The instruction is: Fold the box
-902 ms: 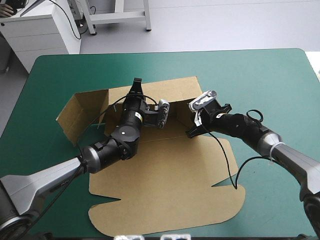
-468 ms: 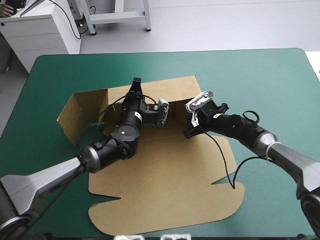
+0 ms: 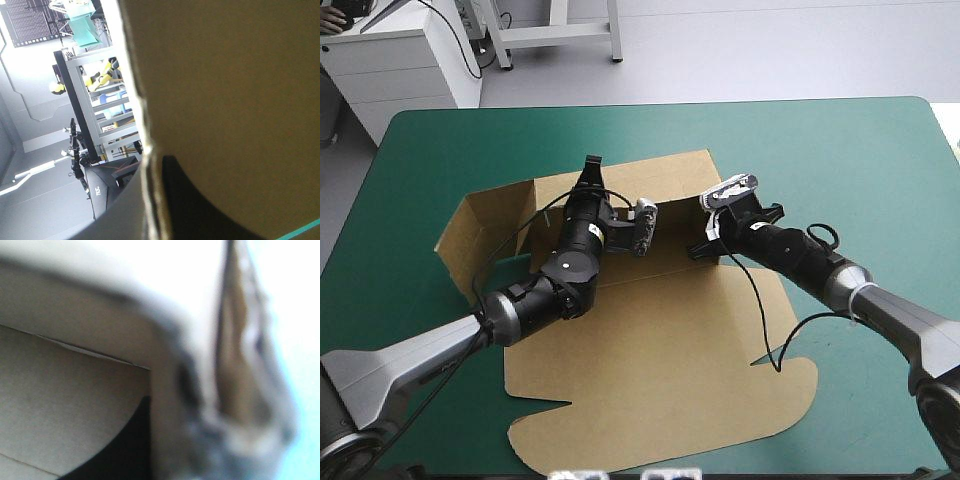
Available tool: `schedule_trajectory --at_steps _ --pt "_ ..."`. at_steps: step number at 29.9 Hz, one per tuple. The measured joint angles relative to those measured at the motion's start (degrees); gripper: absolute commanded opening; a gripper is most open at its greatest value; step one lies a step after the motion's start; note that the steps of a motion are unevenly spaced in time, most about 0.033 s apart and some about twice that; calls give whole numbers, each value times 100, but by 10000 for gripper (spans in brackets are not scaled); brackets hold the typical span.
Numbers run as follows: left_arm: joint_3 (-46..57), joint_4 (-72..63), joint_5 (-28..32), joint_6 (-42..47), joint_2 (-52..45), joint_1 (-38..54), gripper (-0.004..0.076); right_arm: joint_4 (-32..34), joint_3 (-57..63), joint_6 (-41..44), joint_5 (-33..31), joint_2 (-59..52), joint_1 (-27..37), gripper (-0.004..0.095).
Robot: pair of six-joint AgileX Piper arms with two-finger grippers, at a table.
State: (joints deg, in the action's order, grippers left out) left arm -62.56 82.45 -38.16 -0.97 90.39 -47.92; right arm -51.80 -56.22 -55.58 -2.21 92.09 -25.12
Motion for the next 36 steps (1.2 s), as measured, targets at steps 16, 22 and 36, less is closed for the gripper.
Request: schedule_trajectory --at_steps 16,22,36 --pt "0 -40 -8 66 -10 -527 432 -30 -5 25 3 32 -48 -14" --pt "10 -67 -436 300 -160 -996 475 -25 -33 -1 -64 32 -67 -14" --pt "28 -132 -940 770 -1361 -1955 118 -25 -33 -1 -72 32 -67 -14"
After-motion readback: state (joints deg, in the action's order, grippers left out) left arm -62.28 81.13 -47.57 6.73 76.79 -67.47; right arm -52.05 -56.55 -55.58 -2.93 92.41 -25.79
